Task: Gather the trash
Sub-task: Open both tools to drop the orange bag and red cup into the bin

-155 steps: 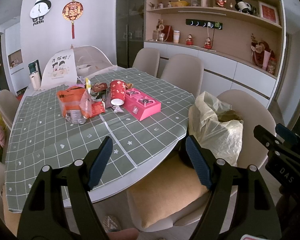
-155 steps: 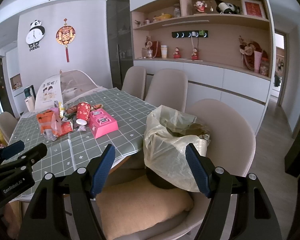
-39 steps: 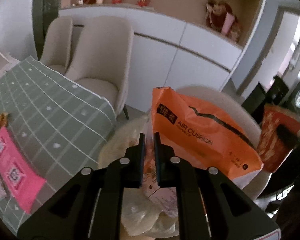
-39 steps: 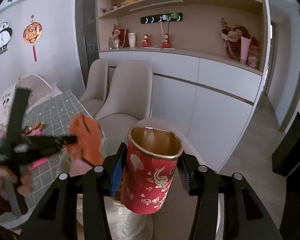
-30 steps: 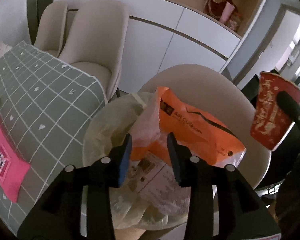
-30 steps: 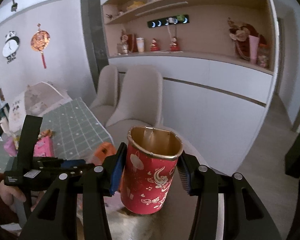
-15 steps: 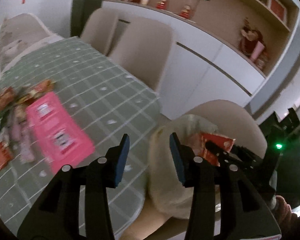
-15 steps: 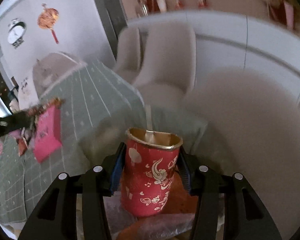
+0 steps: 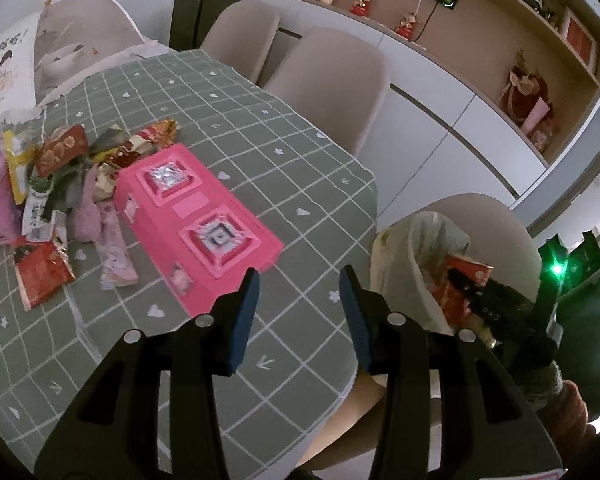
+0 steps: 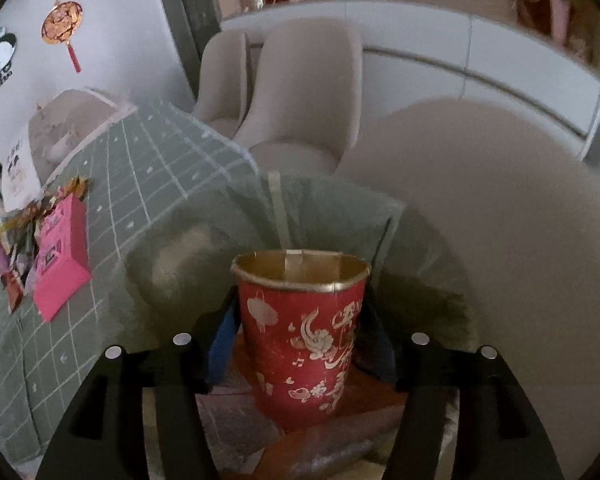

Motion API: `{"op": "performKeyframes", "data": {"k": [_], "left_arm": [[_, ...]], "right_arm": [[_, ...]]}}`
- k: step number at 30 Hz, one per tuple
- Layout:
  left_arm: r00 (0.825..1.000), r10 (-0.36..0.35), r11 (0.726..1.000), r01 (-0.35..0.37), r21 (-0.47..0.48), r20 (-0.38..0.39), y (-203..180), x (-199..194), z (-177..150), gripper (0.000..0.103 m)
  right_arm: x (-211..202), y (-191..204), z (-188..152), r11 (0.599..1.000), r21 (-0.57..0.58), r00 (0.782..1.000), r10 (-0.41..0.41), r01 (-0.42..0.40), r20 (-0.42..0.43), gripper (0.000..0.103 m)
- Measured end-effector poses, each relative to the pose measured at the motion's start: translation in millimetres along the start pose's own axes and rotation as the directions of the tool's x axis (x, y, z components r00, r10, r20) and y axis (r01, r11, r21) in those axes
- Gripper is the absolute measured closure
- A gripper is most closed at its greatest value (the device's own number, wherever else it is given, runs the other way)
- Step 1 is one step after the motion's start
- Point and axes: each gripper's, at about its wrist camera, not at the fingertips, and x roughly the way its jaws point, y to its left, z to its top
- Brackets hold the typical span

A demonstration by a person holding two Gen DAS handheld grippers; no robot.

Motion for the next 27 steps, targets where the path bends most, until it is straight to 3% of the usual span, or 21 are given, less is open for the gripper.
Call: {"op": "performKeyframes", "data": {"k": [5, 9, 13, 16, 21, 25, 27], "left_arm": [[1.000, -0.019, 1.000, 0.019, 0.000, 0.000, 23.7, -9.2, 1.1, 0.062], [0.999, 0.030, 1.000, -0.030, 0.007, 0.019, 45.2, -15.5, -1.9, 0.060], [0.995, 0.088, 0.995, -0.086, -0.054, 0.045, 83.0, -24.9, -7.8, 0.060], [0.991, 0.124, 0.986, -0.116, -0.123, 0.055, 113.0, -30.2, -12.4, 0.060], [0.992, 0.127, 0.972, -0.120, -0.202, 0.020, 162.9, -30.7, -24.5, 0.060], [0.974, 0.222, 0.937, -0.204, -0.284, 0.033, 198.6, -35.7, -36.6, 0.060], [0.971, 0.234, 0.924, -0.209, -0.319, 0.042, 210.9, -37.2, -39.2, 0.060]], "right_arm": [[-32.5, 6.6, 3.1, 0.999, 0.022, 0.993, -0.032, 0.029, 0.110, 0.040], [-54.5, 19.1, 4.1, 1.000, 0.009, 0.987, -0.008, 0.006, 0.161, 0.040], [-65.9, 39.8, 7.9, 0.999, -0.033, 0.986, 0.017, -0.011, 0.168, 0.040], [-64.9, 68.1, 11.7, 0.995, -0.097, 0.992, 0.033, -0.021, 0.124, 0.040], [-53.0, 117.3, 9.1, 0.977, -0.205, 0.994, 0.079, -0.061, 0.078, 0.040], [-53.7, 147.5, 8.2, 0.967, -0.232, 0.988, 0.128, -0.105, 0.087, 0.040], [-52.9, 159.1, 9.3, 0.964, -0.235, 0.985, 0.150, -0.127, 0.082, 0.040]]}}
